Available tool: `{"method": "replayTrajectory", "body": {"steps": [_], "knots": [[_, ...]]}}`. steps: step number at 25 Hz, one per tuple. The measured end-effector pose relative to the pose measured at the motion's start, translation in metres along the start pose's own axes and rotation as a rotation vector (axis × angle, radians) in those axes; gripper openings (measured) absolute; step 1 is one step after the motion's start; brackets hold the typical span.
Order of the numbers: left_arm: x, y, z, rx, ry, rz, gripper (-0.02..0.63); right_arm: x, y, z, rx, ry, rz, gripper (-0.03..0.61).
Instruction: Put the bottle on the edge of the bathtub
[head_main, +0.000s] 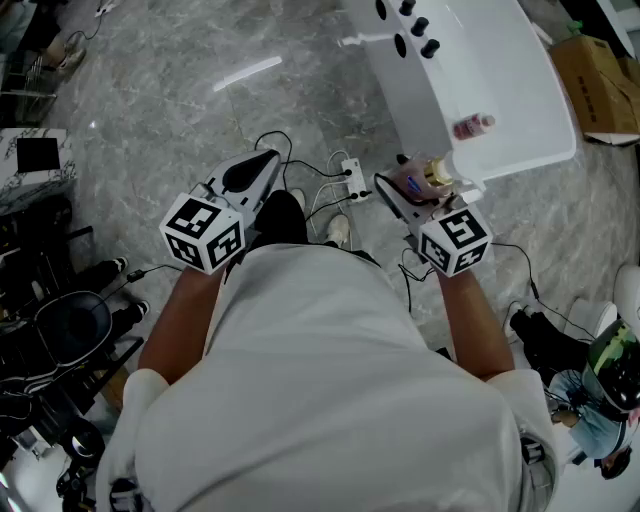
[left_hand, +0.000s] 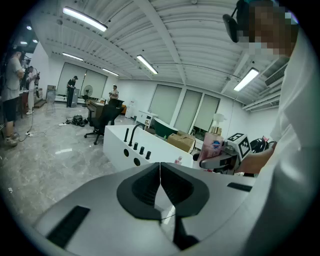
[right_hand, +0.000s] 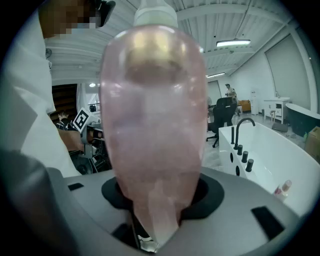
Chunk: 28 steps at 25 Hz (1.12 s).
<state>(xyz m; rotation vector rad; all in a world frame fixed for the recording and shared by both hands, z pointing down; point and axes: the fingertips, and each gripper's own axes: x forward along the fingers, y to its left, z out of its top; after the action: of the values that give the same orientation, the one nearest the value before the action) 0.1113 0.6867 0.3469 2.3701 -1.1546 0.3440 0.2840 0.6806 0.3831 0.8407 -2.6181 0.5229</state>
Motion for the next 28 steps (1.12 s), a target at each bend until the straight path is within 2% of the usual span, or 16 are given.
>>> {"method": "replayTrajectory", "body": {"steps": [7, 14, 20, 25, 28], "knots": [[0.008, 0.008, 0.015, 0.021, -0.001, 0.0, 0.018, 0.02, -0.018, 0.024, 0.002, -0.034, 0.001, 0.22], [0.053, 0.055, 0.045, 0.068, -0.01, -0.102, 0.018, 0.071, -0.048, 0.051, -0.019, 0.002, -0.064, 0.222], [0.077, 0.134, 0.093, 0.106, 0.005, -0.232, 0.018, 0.15, -0.077, 0.098, 0.037, 0.013, -0.171, 0.222], [0.078, 0.213, 0.128, 0.02, 0.034, -0.318, 0.018, 0.222, -0.099, 0.152, 0.058, -0.017, -0.244, 0.222], [0.078, 0.251, 0.14, 0.044, 0.053, -0.346, 0.018, 0.258, -0.106, 0.177, 0.055, -0.022, -0.263, 0.222]]}}
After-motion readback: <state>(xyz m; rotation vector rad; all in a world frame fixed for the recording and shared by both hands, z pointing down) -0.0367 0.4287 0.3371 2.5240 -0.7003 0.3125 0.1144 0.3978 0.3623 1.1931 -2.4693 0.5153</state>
